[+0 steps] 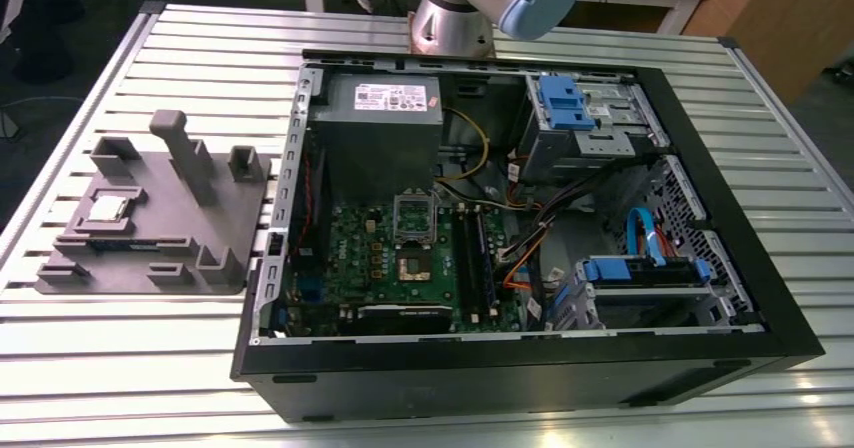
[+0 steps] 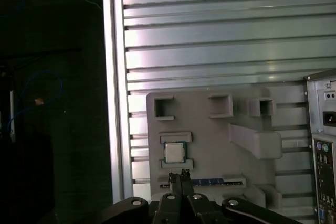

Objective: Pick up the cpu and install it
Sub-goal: 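Reach for the cpu, then pick up the cpu and move it towards the insertion slot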

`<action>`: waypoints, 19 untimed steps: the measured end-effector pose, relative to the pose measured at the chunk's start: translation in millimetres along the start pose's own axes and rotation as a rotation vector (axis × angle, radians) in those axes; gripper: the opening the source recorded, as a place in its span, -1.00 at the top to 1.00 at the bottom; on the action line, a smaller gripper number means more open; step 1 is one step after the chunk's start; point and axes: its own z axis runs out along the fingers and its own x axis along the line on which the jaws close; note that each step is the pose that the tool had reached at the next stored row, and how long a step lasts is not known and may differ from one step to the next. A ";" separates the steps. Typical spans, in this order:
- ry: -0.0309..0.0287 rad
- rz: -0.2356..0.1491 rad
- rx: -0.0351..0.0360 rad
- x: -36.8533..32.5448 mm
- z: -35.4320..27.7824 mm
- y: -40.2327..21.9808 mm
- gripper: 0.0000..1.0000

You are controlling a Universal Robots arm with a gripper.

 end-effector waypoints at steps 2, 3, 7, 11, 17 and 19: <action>0.0001 0.000 0.0001 0.1 -0.1 0.0 0.80; 0.0001 0.000 0.0000 0.2 0.0 0.0 0.80; 0.0000 0.000 0.0000 0.2 0.0 0.0 0.80; 0.0000 0.000 0.0000 0.3 0.0 0.0 0.80; 0.0000 0.000 0.0000 0.4 0.0 0.0 0.55; 0.0000 0.000 0.0000 0.5 0.0 0.0 0.30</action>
